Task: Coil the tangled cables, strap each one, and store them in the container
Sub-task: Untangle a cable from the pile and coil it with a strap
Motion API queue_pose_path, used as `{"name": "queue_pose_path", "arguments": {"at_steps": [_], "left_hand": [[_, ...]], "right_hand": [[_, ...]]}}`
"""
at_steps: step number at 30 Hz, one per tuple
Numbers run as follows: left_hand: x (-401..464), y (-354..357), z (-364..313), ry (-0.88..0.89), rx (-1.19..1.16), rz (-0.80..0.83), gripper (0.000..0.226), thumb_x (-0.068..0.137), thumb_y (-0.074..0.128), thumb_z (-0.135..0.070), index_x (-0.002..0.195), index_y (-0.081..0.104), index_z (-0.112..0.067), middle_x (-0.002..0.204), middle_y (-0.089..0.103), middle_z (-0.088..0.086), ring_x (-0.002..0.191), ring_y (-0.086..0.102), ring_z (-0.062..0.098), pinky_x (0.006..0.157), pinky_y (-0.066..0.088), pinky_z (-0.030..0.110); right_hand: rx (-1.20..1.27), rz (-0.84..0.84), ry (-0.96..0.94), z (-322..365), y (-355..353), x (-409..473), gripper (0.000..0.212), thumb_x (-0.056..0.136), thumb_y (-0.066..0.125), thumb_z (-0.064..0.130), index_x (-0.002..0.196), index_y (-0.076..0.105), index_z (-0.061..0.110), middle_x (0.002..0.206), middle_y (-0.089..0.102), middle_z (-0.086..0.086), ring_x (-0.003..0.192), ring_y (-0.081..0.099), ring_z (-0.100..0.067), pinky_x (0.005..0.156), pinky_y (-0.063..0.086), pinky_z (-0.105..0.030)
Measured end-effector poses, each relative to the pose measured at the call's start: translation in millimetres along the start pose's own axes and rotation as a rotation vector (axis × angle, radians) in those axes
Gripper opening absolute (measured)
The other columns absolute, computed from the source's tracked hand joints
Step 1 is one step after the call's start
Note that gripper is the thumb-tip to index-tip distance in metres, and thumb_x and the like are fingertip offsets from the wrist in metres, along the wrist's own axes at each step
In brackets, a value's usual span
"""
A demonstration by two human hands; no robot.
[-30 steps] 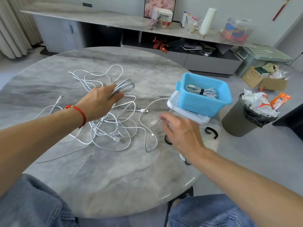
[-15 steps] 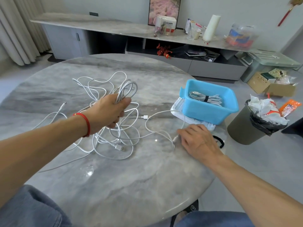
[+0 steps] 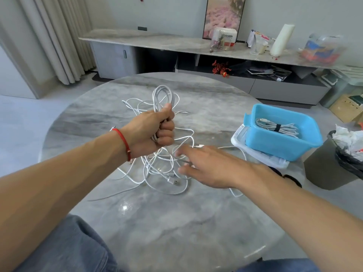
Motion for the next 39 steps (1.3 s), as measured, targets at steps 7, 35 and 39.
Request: {"name": "queue_pose_path", "arguments": {"at_steps": [7, 35, 39], "left_hand": [[-21.5, -19.1, -3.6, 0.021, 0.220, 0.089, 0.036, 0.105, 0.042, -0.037, 0.074, 0.038, -0.019, 0.058, 0.025, -0.003, 0.049, 0.032, 0.014, 0.050, 0.044, 0.026], [-11.8, -34.6, 9.3, -0.114, 0.496, 0.091, 0.042, 0.104, 0.042, -0.047, 0.071, 0.030, -0.023, 0.064, 0.015, 0.000, 0.044, 0.012, 0.009, 0.034, 0.014, 0.013], [-11.0, -25.8, 13.5, -0.104, 0.572, 0.129, 0.048, 0.097, 0.041, -0.060, 0.069, 0.025, -0.025, 0.066, 0.012, 0.000, 0.045, 0.009, 0.009, 0.035, 0.014, 0.014]], "right_hand": [[-0.019, -0.073, -0.132, 8.6, -40.9, 24.6, 0.026, 0.098, 0.060, 0.053, 0.099, 0.072, 0.030, 0.060, 0.051, 0.010, 0.066, 0.051, -0.008, 0.068, 0.047, -0.033], [0.166, -0.283, 0.050, -54.8, -80.0, 19.2, 0.016, 0.092, 0.065, 0.048, 0.084, 0.065, 0.035, 0.073, 0.065, 0.019, 0.070, 0.057, -0.001, 0.066, 0.044, -0.030], [0.060, -0.324, 0.080, -57.7, -81.4, 13.4, 0.017, 0.094, 0.063, 0.046, 0.081, 0.064, 0.036, 0.081, 0.059, 0.012, 0.078, 0.053, 0.000, 0.067, 0.037, -0.023]]}}
Point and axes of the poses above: each hand's wrist, its own x-axis towards the middle knuckle, its own y-axis out of the palm, z = x × y, the point moved 6 cm from there along x, towards the middle knuckle
